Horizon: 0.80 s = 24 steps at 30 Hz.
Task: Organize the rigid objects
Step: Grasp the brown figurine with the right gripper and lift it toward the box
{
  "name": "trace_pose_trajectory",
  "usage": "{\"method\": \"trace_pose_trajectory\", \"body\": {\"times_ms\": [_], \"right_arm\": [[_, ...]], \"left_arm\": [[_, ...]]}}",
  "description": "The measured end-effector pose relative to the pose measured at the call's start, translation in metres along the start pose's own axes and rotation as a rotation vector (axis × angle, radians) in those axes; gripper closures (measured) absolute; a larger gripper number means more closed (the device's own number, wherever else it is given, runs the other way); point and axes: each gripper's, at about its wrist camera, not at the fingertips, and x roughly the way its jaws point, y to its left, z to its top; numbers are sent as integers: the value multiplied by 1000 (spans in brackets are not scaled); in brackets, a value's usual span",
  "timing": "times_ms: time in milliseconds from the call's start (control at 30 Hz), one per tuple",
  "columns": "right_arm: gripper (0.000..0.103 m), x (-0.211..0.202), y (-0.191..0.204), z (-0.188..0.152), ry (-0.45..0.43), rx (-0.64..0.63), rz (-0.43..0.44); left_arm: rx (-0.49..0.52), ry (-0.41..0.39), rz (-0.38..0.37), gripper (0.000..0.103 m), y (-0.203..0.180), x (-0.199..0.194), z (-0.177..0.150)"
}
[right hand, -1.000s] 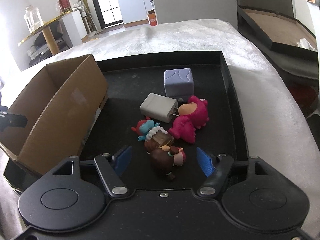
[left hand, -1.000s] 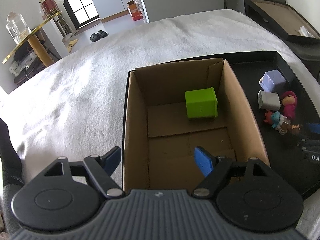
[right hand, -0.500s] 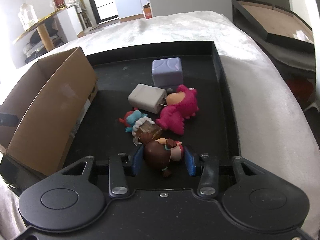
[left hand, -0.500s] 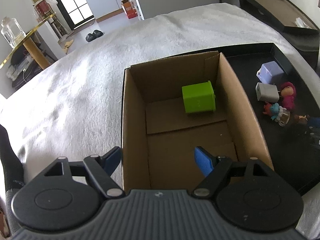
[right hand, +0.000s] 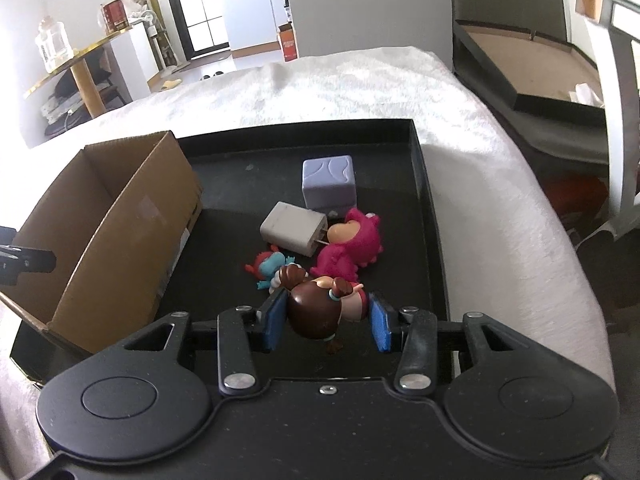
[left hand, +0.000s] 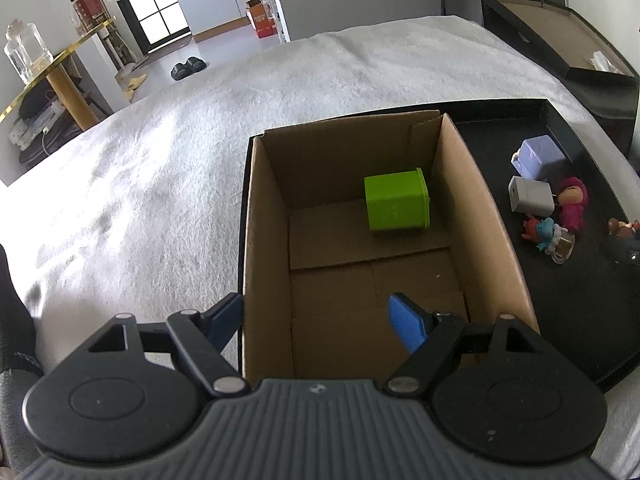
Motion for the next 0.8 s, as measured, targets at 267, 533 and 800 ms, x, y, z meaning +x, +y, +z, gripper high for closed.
{"method": "trace_pose_trajectory", "body": {"times_ms": [267, 533, 800], "right_arm": [[60, -15, 6, 9, -28, -16, -33], [60, -23, 15, 18, -50, -30, -57], [60, -32, 33, 26, -69, -77, -54]], "left_arm": [[-25, -6, 0, 24, 7, 2, 0], [-26, -15, 7, 24, 8, 6, -3], [-55, -59, 26, 27, 11, 9, -11]]}}
